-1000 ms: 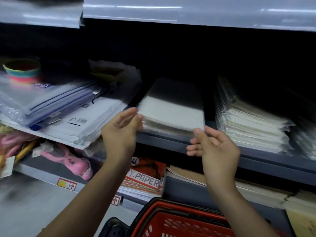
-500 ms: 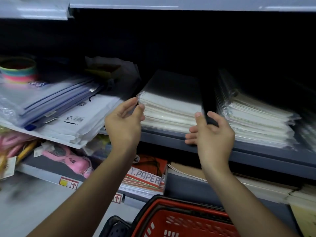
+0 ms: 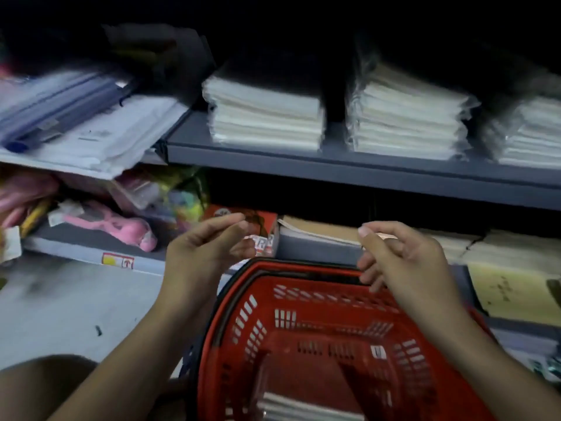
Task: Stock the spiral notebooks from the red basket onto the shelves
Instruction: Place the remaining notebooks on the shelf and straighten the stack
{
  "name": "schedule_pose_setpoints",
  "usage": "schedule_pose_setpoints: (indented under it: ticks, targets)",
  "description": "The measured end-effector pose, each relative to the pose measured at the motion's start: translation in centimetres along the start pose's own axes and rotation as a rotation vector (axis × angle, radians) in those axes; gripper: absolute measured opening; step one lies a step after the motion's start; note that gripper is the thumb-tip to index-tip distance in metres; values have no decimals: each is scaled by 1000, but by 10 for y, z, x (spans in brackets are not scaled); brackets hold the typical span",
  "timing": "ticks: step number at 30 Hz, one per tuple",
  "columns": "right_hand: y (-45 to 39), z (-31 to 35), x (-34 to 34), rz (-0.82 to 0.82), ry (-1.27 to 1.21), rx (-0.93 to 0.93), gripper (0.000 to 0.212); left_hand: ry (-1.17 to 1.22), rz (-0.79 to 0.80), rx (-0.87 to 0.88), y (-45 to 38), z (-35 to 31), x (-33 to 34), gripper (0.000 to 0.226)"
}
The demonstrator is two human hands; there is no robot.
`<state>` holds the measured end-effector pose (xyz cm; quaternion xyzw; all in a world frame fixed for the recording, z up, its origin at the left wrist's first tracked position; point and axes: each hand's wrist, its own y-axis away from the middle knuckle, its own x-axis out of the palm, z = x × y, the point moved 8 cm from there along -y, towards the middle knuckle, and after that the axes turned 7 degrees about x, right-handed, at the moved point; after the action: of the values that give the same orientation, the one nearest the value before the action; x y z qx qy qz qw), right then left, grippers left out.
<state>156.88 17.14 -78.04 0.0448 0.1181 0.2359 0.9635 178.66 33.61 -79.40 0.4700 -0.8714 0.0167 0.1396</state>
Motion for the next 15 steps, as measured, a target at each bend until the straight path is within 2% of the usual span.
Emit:
schedule_pose_setpoints:
  ticks: [3, 5, 8, 10, 13, 15]
  targets:
    - [13, -47, -1, 76, 112, 109, 8, -17, 16, -150, 12, 47, -3, 12]
    - [18, -79, 5, 149, 237, 165, 13, -100, 59, -188, 14, 73, -4, 7]
    - [23, -124, 23, 279, 573, 205, 26, -239, 84, -275, 17, 110, -4, 15]
    - [27, -153, 35, 350, 669, 277, 35, -349, 125, -343, 23, 136, -2, 17]
    - [35, -192, 44, 426, 803, 383, 43, -699, 279, -322, 30, 174, 1, 8]
    - [42, -215, 43, 447, 925, 436, 46, -982, 459, -275, 40, 191, 4, 15]
